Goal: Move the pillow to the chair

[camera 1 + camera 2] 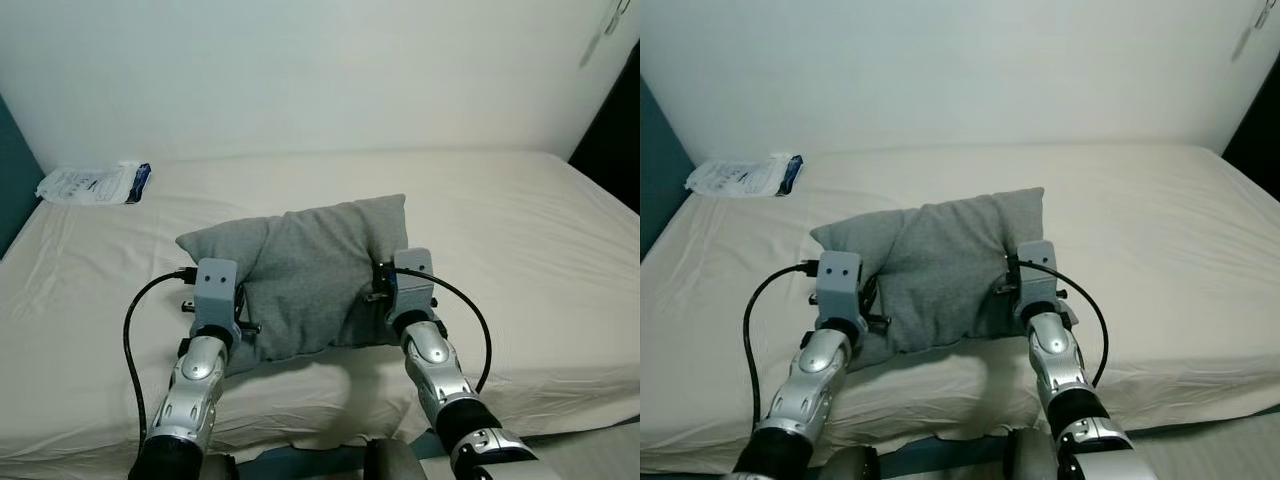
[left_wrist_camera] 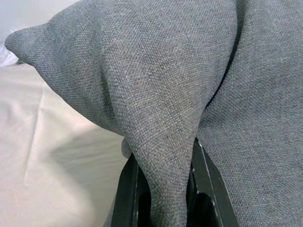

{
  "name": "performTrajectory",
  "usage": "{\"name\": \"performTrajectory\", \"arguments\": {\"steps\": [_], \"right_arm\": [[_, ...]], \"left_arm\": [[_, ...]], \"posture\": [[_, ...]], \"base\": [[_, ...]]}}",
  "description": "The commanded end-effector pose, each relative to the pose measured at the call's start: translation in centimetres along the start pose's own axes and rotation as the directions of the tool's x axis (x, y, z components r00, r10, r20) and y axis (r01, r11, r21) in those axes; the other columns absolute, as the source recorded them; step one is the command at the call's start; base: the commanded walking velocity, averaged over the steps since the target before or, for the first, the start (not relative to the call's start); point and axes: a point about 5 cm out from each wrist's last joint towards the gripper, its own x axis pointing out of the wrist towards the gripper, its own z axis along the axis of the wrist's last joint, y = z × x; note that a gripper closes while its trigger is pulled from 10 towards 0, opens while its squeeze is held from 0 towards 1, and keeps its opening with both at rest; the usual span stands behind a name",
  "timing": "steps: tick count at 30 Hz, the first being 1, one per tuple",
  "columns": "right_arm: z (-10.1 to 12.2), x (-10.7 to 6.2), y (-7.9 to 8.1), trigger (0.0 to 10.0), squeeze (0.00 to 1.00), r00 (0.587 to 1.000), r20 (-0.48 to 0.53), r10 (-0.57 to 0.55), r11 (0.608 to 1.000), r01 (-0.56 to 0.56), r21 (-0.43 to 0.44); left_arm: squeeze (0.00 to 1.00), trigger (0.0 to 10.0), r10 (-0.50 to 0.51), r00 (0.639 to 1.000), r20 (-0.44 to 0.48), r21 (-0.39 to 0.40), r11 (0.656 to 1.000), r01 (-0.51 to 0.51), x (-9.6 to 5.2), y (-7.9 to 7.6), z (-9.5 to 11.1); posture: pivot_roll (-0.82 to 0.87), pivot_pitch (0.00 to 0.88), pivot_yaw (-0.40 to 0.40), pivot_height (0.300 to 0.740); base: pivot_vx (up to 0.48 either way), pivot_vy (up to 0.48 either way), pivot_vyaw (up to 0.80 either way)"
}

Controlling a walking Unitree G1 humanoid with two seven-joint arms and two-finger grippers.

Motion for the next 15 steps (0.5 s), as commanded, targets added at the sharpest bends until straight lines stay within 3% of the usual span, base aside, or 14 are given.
{"name": "performTrajectory", "arguments": {"steps": [1, 15], "right_arm": [[0.18, 0.25, 0.63, 10.0, 0.00, 1.000, -0.002, 0.021, 1.000, -0.021, -0.006], [0.25, 0.37, 0.65, 10.0, 0.00, 1.000, -0.005, 0.023, 1.000, -0.023, 0.002]], "left_arm": [[0.00, 10.0, -0.005, 0.998, 0.063, 0.019, 1.000, 0.004, 0.23, -0.11, 0.97], [0.00, 10.0, -0.009, 0.998, 0.057, 0.003, 1.000, 0.008, 0.30, 0.02, 0.98]], "posture": [[0.01, 0.000, -0.069, 0.663], [0.01, 0.000, -0.070, 0.698]], "base": [[0.000, 0.000, 0.00], [0.000, 0.000, 0.00]]}}
